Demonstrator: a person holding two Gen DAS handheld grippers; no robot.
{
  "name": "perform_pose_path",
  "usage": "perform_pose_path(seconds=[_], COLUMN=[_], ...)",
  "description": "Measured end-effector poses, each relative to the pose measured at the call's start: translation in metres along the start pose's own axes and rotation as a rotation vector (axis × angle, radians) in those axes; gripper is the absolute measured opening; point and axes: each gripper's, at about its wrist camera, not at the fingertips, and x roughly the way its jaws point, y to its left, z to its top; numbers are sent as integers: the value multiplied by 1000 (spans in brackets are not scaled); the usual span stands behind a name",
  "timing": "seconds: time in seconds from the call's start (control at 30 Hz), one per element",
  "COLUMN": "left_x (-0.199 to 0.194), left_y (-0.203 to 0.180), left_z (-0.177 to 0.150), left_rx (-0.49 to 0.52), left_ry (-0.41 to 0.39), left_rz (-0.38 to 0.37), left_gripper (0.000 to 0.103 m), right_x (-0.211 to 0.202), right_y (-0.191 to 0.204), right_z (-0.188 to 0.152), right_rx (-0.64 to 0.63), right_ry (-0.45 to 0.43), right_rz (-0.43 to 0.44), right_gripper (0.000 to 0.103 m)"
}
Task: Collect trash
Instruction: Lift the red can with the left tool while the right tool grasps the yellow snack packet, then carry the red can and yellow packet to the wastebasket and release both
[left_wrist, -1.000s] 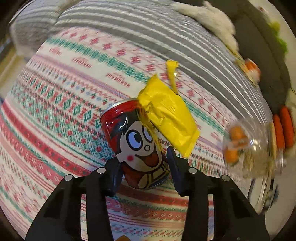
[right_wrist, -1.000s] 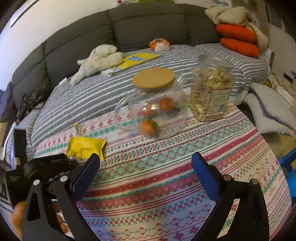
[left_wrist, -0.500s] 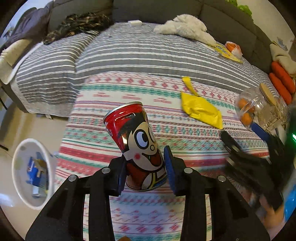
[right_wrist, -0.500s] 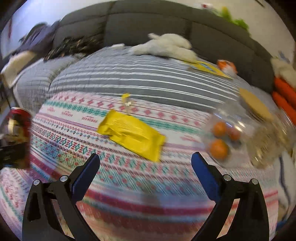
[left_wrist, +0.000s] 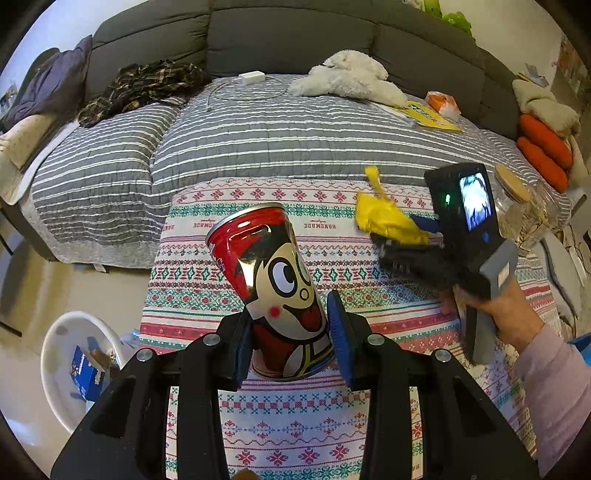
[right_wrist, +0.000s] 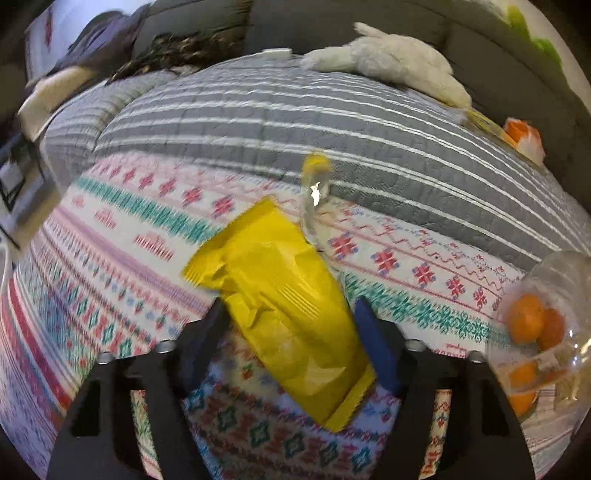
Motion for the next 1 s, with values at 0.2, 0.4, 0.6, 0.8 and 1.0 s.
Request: perform_pose_path(seconds=[0.2, 0.4, 0.6, 0.8, 1.0], left_x=[6, -2, -17, -35, -54], left_y=[7, 8, 5, 6, 8], left_z=[-1, -2, -7, -15, -26], left_rx=[-27, -25, -23, -23, -8], left_ry=[10, -36, -66, -87, -105], left_rz=[7, 38, 20, -3, -5], left_gripper=[35, 35, 35, 35, 35], right_x=[-5, -26, -76, -129, -169], right_y=[-1, 1, 12, 21, 37], right_z=[4, -18, -44, -66, -85], right_rx=[69, 164, 190, 226, 236], right_ry=[-15, -37, -94, -147, -196], right_rz=[-43, -64, -90, -92, -103], right_gripper=[29, 13, 13, 13, 13])
